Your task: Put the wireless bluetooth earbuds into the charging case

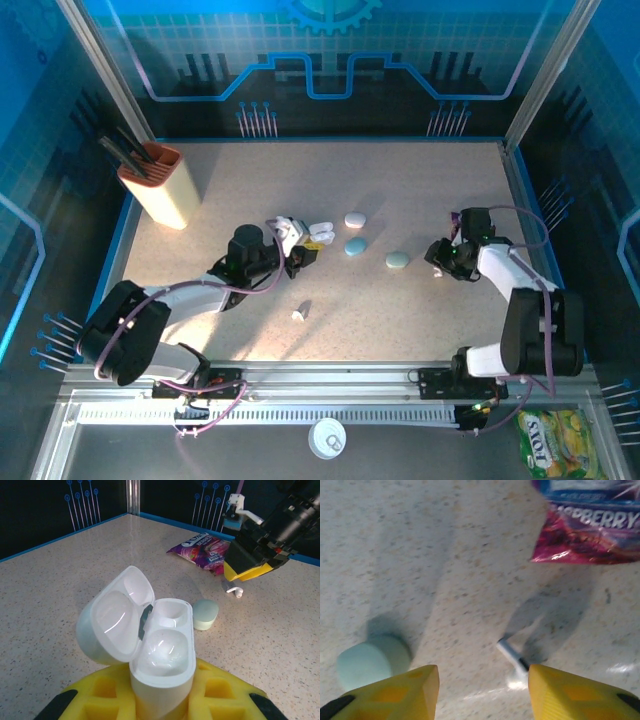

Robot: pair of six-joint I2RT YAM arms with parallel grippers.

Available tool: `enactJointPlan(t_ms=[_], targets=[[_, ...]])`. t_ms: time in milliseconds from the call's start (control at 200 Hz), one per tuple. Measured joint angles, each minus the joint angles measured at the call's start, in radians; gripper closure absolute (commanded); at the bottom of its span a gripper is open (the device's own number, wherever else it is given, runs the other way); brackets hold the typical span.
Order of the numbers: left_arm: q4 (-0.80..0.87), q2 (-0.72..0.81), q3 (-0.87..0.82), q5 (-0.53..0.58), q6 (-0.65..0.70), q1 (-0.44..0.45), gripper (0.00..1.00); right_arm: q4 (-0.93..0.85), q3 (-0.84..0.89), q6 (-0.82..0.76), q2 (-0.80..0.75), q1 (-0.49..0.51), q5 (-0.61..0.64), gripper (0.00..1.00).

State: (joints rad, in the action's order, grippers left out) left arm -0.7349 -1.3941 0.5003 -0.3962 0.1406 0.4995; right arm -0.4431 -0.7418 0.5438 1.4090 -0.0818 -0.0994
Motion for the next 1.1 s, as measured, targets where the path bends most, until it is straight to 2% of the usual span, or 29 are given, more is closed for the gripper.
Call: enactJointPlan(t_ms=[220,385,470,575,625,710,890,1101], targets=[[0.024,0.010,0.000,0.000,0.000,0.000,0.83,0.015,-0.038,-0.043,0.135,-0.018,-0.032,0.67],[0.031,0.011,0.000,0.000,0.000,0.000,0.83,0.022,-0.039,-0.052,0.151,-0.020,-0.049,0.77],[0.034,0.013,0.000,0.000,0.000,0.000,0.83,0.018,-0.039,-0.051,0.146,-0.019,-0.059,0.75],[0.035,0.013,0.000,0.000,0.000,0.000,0.83,0.011,-0.036,-0.045,0.125,-0.019,-0.063,0.58],[0.035,0.013,0.000,0.000,0.000,0.000,0.83,0.013,-0.024,-0.024,0.103,-0.019,-0.063,0.54],[0.035,0.013,0.000,0.000,0.000,0.000,0.83,0.019,0.006,-0.005,0.057,-0.019,-0.061,0.54],[0.035,0.013,0.000,0.000,0.000,0.000,0.83,0.030,0.034,0.035,0.044,-0.019,-0.067,0.63],[0.034,0.013,0.000,0.000,0.000,0.000,0.83,0.066,0.036,0.067,0.084,-0.019,-0.097,0.63]])
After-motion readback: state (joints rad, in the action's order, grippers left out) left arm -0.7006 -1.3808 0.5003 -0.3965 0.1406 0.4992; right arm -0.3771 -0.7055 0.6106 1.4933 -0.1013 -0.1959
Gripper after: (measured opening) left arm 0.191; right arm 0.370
